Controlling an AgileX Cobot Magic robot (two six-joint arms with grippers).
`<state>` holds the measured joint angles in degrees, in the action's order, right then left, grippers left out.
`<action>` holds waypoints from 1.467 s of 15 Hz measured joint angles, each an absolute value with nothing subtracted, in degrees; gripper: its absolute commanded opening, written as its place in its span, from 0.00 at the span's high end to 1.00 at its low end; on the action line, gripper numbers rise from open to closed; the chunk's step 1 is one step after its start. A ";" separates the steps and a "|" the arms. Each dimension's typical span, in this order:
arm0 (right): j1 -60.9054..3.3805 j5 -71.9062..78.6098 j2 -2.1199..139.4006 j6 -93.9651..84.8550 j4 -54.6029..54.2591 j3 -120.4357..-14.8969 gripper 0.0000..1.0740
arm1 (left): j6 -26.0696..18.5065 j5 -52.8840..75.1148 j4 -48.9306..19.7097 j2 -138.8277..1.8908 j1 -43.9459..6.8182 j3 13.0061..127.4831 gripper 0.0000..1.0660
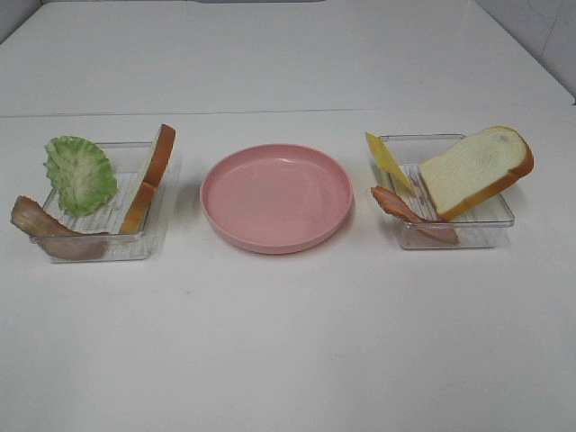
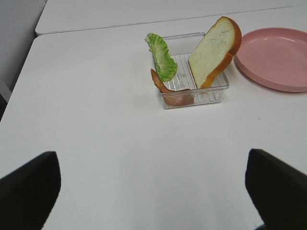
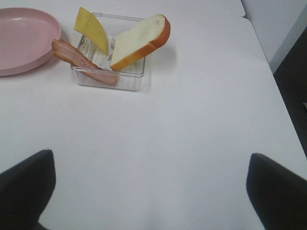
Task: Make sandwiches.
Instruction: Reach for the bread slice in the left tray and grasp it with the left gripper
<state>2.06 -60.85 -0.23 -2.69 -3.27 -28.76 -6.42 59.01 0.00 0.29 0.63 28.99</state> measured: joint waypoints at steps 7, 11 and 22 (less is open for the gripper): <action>2.06 -60.85 -0.23 -2.69 -3.27 -28.76 0.08 | -6.42 59.01 0.00 0.29 0.63 28.99 0.08; 2.06 -60.85 -0.23 -2.69 -3.27 -28.76 0.08 | -6.42 59.01 0.00 0.29 0.63 28.99 0.08; 2.06 -60.85 -0.23 -2.69 -3.27 -28.76 0.08 | -6.42 59.01 0.00 0.29 0.63 28.99 0.08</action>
